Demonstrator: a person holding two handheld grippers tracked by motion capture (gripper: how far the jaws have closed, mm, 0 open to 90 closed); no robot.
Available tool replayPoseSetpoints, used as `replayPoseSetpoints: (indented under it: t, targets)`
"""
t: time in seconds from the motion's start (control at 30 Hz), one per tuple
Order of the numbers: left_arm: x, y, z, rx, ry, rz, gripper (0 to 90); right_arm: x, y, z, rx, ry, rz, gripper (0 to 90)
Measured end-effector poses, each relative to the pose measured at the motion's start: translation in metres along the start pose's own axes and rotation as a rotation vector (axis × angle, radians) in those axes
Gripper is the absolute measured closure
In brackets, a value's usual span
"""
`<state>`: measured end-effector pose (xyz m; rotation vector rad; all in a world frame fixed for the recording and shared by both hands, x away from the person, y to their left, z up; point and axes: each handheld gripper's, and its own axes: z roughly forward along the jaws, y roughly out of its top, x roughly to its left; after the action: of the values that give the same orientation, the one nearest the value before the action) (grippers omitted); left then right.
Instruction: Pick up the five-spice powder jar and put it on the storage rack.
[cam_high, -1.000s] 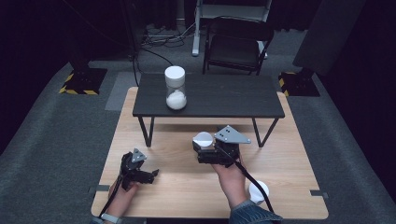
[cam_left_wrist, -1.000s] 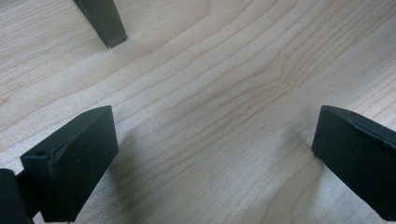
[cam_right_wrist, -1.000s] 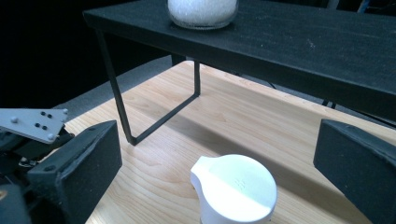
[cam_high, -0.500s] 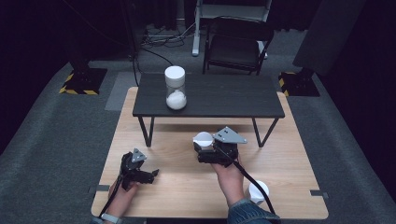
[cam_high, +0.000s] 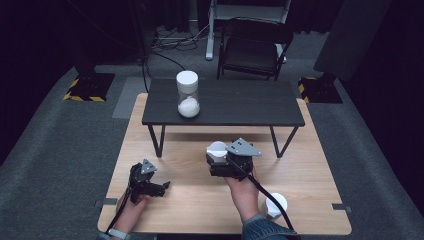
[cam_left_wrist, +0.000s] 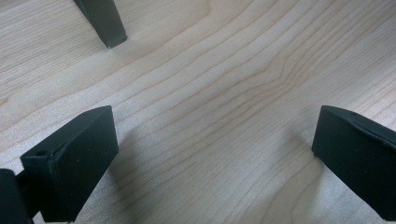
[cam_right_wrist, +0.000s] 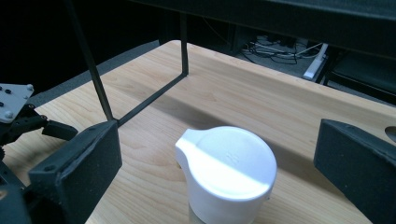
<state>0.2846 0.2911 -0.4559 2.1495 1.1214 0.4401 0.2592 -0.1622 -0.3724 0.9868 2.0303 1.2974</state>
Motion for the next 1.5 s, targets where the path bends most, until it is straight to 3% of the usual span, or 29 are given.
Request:
replayPoseSetpoints:
  t: [0.47, 0.67, 1.5]
  targets:
    - [0.000, 0.000, 0.000, 0.000, 0.000, 0.000, 0.2, -0.008, -0.003, 0.005, 0.029, 0.005, 0.014, 0.8]
    - [0.000, 0.000, 0.000, 0.000, 0.000, 0.001, 0.2, -0.016, -0.009, 0.013, 0.031, 0.055, 0.031, 0.8]
    - [0.000, 0.000, 0.000, 0.000, 0.000, 0.001, 0.2, -0.020, -0.020, 0.027, 0.065, 0.059, 0.029, 0.9]
